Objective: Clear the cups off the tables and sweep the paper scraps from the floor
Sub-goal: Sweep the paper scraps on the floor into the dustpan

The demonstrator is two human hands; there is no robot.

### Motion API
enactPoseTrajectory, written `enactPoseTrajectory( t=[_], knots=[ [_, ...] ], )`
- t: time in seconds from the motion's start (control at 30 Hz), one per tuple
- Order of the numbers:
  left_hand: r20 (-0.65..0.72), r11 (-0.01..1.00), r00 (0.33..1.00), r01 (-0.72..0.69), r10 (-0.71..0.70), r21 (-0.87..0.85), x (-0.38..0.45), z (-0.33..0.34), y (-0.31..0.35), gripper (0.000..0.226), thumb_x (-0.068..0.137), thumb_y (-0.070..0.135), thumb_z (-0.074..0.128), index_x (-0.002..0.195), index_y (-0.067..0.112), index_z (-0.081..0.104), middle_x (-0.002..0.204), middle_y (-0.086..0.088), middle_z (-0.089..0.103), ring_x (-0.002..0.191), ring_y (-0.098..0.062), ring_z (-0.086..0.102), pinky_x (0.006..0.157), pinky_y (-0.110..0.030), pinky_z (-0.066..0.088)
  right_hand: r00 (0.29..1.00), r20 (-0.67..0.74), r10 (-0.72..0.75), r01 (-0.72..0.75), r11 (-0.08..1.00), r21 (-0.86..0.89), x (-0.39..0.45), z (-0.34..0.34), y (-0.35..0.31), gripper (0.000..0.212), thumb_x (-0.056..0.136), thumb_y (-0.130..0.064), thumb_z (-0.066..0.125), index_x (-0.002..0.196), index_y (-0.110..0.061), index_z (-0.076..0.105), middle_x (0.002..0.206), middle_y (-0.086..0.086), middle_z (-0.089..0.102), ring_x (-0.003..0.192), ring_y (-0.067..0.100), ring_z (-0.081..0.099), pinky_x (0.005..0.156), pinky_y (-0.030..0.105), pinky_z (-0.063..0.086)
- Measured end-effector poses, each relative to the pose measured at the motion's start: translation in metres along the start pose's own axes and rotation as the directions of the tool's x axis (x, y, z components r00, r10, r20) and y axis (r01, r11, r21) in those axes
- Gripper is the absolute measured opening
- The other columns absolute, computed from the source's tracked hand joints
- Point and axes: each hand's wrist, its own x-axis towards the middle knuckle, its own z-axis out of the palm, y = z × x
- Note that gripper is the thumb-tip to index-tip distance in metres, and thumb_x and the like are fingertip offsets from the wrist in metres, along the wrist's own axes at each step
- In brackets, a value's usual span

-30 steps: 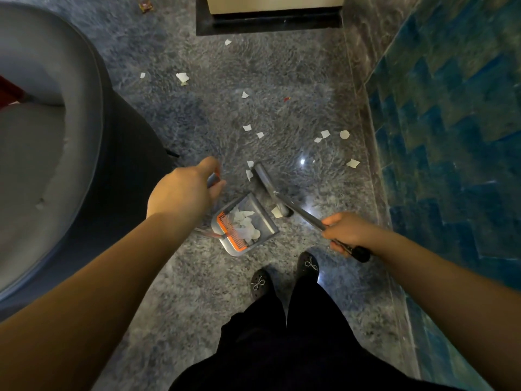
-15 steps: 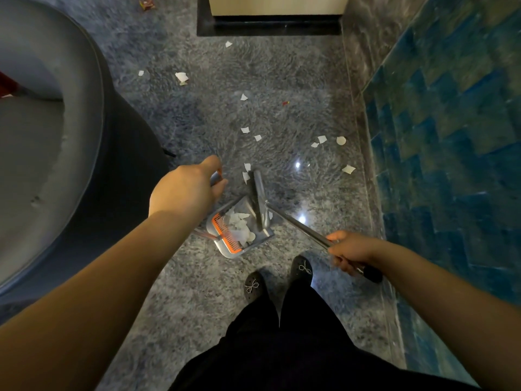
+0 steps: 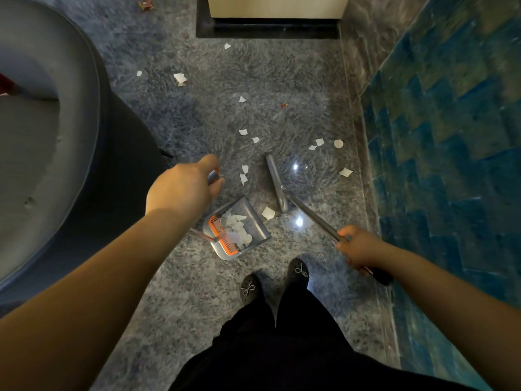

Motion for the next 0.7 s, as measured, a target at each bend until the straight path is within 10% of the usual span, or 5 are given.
enactPoseTrajectory(
  t=[0.1,0.43,0.7],
  knots=[
    [0.000,1.000,1.000,-0.012,0.012,0.011,-0.002,0.001,0.002,0.018,0.096,0.039,0.052,0.099,0.022,0.047,0.067,-0.004,0.054,0.062,-0.029,0.057,0.054,-0.039,0.052,1.000,0.005,-0.017,0.017,0.988,-0.153,0.012,0.004,-0.006,0.012,0.099,-0.017,0.047,0.109,-0.009,0.045,0.081,0.013,0.053,0.064,0.025,0.054,0.063,0.036,0.050],
    [-0.031,1.000,1.000,0.002,-0.001,0.019,-0.001,0.006,0.000,0.019,0.095,0.044,0.053,0.097,0.026,0.047,0.063,-0.001,0.051,0.058,-0.026,0.055,0.049,-0.034,0.048,0.995,0.098,0.003,-0.023,0.980,0.197,0.007,0.021,0.001,0.019,0.099,-0.017,0.048,0.118,-0.019,0.046,0.066,0.013,0.052,0.039,0.014,0.045,0.039,0.022,0.036],
    [-0.034,0.999,0.999,-0.017,0.018,0.027,-0.003,0.006,-0.004,0.019,0.095,0.042,0.053,0.096,0.024,0.047,0.061,0.000,0.049,0.056,-0.026,0.054,0.046,-0.031,0.044,0.999,-0.012,-0.047,0.048,0.997,0.067,0.000,0.011,-0.002,0.019,0.097,-0.017,0.050,0.116,-0.020,0.047,0.073,0.012,0.053,0.050,0.018,0.049,0.039,0.022,0.040]
  ],
)
